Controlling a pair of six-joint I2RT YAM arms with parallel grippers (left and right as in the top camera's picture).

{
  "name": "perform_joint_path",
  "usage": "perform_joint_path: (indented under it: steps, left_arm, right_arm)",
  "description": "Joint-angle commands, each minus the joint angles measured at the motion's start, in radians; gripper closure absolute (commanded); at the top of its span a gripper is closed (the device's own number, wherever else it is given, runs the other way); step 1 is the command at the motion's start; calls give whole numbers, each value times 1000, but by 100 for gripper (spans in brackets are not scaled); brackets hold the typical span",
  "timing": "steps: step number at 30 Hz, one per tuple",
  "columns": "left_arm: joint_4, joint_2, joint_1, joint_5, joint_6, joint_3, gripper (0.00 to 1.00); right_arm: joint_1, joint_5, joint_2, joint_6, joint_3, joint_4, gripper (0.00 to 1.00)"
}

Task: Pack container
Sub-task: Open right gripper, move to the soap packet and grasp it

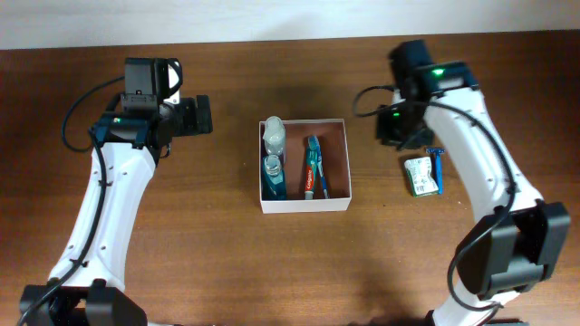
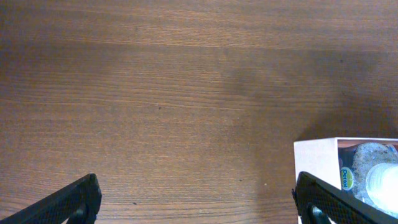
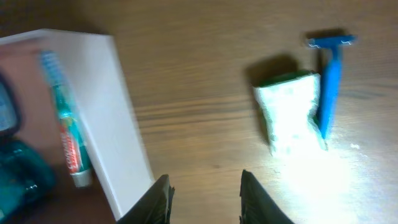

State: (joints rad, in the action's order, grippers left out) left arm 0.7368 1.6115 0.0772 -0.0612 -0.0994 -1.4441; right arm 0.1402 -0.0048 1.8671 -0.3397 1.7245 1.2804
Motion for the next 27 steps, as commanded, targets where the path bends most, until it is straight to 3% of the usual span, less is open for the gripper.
perform_joint_path:
  steps: [1,10,17,27]
  left_arm:
    - [-2,-28,0,-7,-13,-16,1]
    - [-2,-28,0,-7,-13,-16,0]
    - [-2,-28,0,-7,-13,-16,0]
    - [-2,-28,0,-7,-13,-16,1]
  right_arm:
    - [-76,33,-15,22,-9,20,67]
    - [-171,50,-15,48,-167,-67,58]
    - [-182,74,-13,48,-344,-217,20]
    - [-182,98,-13,49,-517,-385,16]
